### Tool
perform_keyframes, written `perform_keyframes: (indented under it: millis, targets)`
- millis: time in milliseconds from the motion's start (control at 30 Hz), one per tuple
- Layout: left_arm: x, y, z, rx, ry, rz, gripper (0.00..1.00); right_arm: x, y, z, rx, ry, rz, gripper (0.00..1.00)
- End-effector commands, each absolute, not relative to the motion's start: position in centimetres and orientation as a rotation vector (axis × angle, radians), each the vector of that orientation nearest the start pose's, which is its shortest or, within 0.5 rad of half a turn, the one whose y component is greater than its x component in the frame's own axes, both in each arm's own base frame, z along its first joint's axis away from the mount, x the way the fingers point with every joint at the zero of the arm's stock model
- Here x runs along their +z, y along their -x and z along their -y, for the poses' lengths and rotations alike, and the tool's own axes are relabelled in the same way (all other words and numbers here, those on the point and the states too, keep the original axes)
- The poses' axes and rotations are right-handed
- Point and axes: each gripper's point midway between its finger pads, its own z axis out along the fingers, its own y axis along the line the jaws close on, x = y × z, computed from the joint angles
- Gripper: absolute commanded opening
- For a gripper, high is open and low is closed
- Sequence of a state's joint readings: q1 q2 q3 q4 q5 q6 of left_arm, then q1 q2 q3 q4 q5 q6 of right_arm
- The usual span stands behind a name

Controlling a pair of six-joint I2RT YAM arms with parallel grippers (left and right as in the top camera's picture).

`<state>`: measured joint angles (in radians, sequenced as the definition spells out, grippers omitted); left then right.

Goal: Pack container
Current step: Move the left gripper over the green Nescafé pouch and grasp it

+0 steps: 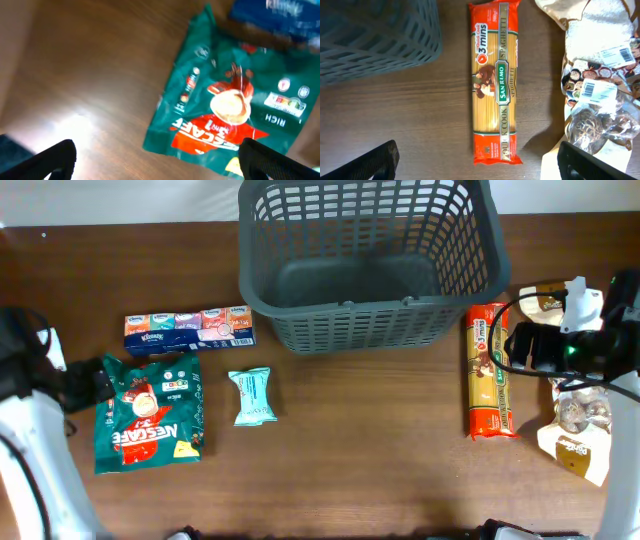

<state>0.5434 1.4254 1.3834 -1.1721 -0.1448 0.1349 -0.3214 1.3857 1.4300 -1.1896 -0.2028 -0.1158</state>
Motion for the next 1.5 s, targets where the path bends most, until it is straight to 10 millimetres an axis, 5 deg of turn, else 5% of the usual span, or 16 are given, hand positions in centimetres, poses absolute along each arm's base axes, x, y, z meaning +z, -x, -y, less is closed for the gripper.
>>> perform_keyframes:
  millis: [0,233,533,933,1067,1133,1167,1200,1233,1467]
  targets:
    - [16.8,-26.8,-18.2,0.190,0.502,-2.855,0.99,22.3,-31.2,7.1,0.135,-0.235,-2.675,0.99]
    - [11.4,-27.9,-18.3,0.048,0.374,-3.010,0.94,21.9,-31.3,7.1,0.138,-0.237,-2.686,0.99]
    - [7.0,-28.9,-18.1,-0.087,0.285,-3.085,0.91,22.0,-31.4,7.1,0.137,-0.236,-2.682,0.99]
    - [1.3,-30.1,-14.8,-0.514,0.141,-3.081,0.89,22.0,-31.4,7.1,0.137,-0.236,-2.682,0.99]
    - [-0.7,-29.8,-13.9,-0.620,0.159,-3.105,0.77,22.0,-31.4,7.1,0.137,-0.236,-2.682,0.99]
    - [-1.4,-29.6,-13.5,-0.664,0.169,-3.111,0.63,22.0,-31.4,7.1,0.137,-0.236,-2.682,0.99]
    - [-1.7,-29.6,-13.2,-0.696,0.167,-3.105,0.47,22.0,-31.4,7.1,0.137,-0.236,-2.682,0.99]
    - [-1.9,-29.7,-13.0,-0.720,0.164,-3.099,0.18,22.0,-31.4,7.1,0.137,-0.237,-2.683,0.99]
    - [-2.1,-29.7,-12.8,-0.737,0.169,-3.096,0.01,22.0,-31.4,7.1,0.137,-0.237,-2.683,0.99]
    - [-2.3,-30.0,-12.8,-0.748,0.171,-3.083,0.02,21.9,-31.1,7.0,0.141,-0.239,-2.693,0.99]
